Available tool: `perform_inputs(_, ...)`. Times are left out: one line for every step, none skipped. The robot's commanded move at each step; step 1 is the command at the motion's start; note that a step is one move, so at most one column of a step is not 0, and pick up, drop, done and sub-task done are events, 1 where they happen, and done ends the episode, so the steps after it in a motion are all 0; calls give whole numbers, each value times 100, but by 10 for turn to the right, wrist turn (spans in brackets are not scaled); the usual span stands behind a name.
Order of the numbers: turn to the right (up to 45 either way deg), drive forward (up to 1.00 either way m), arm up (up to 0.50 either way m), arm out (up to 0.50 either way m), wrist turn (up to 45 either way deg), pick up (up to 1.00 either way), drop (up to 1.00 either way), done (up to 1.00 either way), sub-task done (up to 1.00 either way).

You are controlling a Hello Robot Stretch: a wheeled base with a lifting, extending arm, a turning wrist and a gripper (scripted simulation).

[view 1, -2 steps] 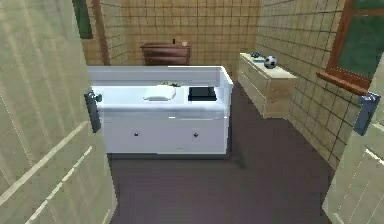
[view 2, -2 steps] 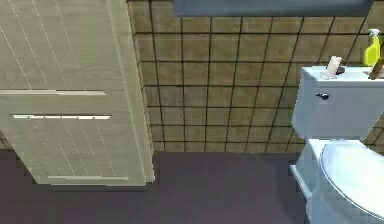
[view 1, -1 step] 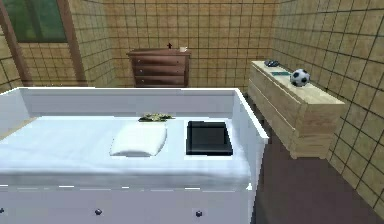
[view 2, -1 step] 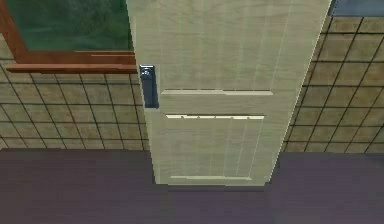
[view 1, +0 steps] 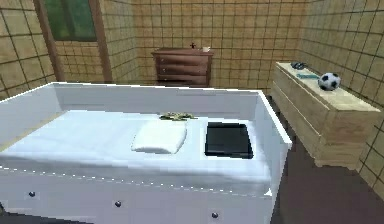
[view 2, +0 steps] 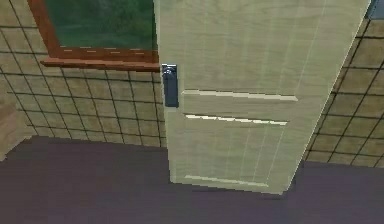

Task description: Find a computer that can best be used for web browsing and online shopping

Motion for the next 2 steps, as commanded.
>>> perform_inputs(0, 30, 0, 0, 0, 0, 0, 0, 0)
perform_inputs(120, 0, 0, 0, 0, 0, 0, 0, 0)
